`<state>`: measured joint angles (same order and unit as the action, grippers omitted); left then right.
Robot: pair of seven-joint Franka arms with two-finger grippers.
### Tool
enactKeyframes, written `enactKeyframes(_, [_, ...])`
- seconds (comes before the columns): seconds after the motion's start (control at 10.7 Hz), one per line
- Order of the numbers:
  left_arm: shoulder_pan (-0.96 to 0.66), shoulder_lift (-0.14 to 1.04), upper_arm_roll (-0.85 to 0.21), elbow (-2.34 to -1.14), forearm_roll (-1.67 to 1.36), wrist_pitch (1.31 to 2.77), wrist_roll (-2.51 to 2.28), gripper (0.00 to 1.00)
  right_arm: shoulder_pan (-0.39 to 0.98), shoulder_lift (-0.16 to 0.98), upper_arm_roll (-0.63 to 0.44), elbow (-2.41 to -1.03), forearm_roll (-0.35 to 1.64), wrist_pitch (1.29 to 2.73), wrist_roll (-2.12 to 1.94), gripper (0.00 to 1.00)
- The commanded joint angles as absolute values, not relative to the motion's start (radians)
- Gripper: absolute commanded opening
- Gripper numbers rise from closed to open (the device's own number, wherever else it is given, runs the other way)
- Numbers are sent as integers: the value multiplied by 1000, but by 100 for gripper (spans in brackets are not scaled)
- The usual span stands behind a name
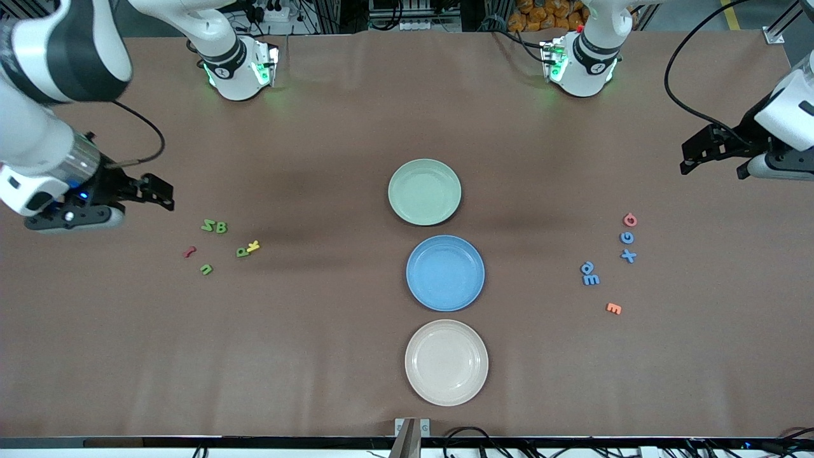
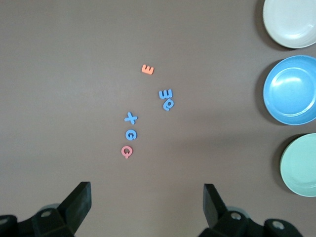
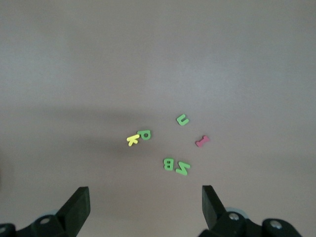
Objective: Sort letters by color into matching plates
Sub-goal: 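Move the right gripper to green letters while the left gripper reaches blue letters, then lower the left gripper to blue X while the right gripper nears green p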
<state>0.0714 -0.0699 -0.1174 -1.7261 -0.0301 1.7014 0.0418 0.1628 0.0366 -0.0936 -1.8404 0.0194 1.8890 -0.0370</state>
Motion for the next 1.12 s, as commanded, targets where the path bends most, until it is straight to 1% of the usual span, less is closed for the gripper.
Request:
enactKeyframes(0.0, [95,-19,-110,-1770,-37,1710,52,100,172,49,-92,-1976,11,2040,-5,100])
enactKeyframes(0.09, [95,0,-107,-1799,-35,1744,38,100,173,66,-92,-1986,11,2058,11,100])
enactKeyframes(0.37, [132,18,-109,-1934,-5,1920,47,100,189,135,-91,-1991,-3,2077,58,100])
enactKeyframes(0.47, [132,40,-109,-1953,20,1954,55,100,189,158,-91,-1991,-3,2094,98,100])
enactKeyframes(0.75, [133,112,-117,-1953,101,2026,179,100,201,213,-91,-1990,-2,2132,317,100])
enactKeyframes(1.03, [169,121,-118,-1982,100,2026,400,100,190,281,-91,-1990,11,2206,469,100])
